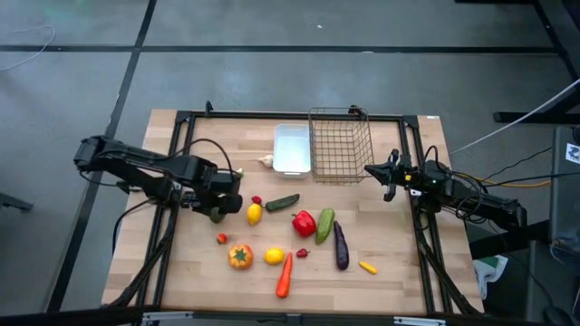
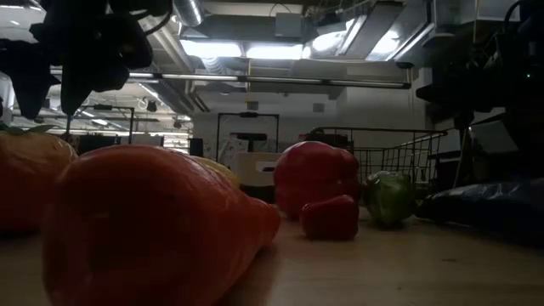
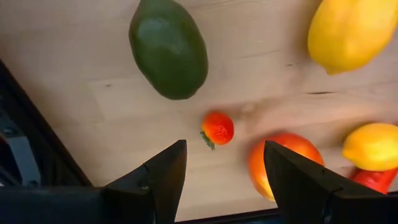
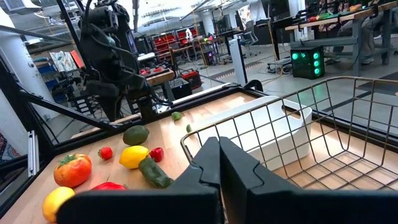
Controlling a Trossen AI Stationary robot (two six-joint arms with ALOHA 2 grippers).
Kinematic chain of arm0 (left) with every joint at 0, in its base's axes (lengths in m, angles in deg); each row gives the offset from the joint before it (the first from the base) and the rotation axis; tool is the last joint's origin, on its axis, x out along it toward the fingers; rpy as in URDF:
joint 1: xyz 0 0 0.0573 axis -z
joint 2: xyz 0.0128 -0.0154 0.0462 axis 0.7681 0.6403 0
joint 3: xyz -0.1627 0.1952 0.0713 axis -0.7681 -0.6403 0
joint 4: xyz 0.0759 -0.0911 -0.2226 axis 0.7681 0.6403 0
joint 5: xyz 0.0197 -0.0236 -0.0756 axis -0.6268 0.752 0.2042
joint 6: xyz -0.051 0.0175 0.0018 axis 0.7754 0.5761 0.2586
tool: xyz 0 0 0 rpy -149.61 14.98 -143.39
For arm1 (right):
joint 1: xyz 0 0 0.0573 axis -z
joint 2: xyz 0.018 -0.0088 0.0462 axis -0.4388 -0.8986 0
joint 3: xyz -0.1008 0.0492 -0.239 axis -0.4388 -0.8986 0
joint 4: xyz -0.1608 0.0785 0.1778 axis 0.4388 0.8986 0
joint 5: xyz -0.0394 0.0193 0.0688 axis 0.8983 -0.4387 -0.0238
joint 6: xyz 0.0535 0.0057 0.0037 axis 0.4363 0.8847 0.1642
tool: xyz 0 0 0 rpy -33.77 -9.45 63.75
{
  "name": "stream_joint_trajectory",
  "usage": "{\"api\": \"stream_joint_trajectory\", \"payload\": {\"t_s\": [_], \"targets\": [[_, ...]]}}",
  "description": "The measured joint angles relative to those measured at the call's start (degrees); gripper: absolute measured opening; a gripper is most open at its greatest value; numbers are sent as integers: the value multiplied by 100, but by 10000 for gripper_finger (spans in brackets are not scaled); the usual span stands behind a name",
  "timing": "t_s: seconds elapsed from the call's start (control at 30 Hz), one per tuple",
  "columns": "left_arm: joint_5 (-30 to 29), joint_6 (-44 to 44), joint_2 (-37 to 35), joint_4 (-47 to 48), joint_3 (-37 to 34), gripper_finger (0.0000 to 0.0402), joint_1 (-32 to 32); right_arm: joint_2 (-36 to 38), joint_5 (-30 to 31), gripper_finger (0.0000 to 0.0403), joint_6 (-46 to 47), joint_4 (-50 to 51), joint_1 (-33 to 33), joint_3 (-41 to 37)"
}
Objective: Sort produce into baskets
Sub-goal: Put the green lime into the white bin
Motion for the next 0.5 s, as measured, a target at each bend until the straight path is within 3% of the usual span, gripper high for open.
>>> {"api": "stream_joint_trajectory", "payload": {"t_s": [0.23,0.5], "targets": [[-11,-485,58,0,0,210,0,0,0,3,0,-1,0,0],[-67,150,101,613,-64,210,0,0,0,3,0,0,0,0]]}}
